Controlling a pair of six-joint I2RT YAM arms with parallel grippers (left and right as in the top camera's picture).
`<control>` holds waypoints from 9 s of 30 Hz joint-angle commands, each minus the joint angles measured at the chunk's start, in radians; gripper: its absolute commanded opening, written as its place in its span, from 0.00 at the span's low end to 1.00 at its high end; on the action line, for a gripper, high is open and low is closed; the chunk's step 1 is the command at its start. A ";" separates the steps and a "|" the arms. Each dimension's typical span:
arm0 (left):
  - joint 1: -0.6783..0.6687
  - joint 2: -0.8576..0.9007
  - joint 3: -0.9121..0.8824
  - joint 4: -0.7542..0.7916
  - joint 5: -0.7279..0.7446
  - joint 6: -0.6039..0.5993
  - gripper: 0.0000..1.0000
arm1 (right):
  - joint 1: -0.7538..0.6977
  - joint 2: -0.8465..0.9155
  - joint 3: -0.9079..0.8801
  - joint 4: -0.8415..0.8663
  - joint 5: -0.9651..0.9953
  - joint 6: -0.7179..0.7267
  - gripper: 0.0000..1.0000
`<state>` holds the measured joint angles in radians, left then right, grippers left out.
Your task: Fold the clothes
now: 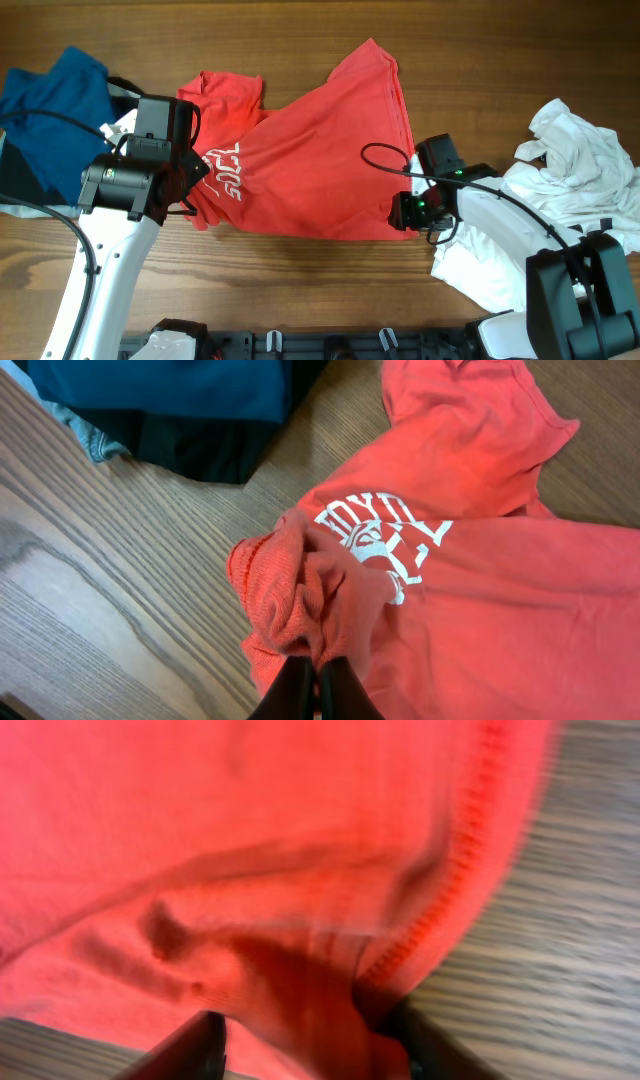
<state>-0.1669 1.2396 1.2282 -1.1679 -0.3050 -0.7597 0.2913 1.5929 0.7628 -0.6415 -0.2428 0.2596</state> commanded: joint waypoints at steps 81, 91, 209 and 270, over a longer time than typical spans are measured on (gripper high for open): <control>0.180 0.875 0.776 -0.517 0.427 0.544 0.04 | -0.240 0.496 1.381 -0.940 0.444 -0.080 0.04; 0.180 0.774 0.492 -0.485 0.282 0.428 0.04 | -0.301 0.439 1.048 -0.887 0.301 -0.076 0.04; 0.219 0.414 -0.026 0.379 0.229 0.303 0.74 | -0.406 0.119 0.423 -0.053 0.233 0.027 0.31; 0.177 0.206 -0.154 0.659 0.420 0.280 0.04 | -0.380 0.118 0.420 -0.229 0.108 -0.076 0.31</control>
<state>0.0139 1.5249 1.0153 -0.6502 0.0971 -0.4805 -0.0921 1.7348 1.1843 -0.8749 -0.1234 0.1997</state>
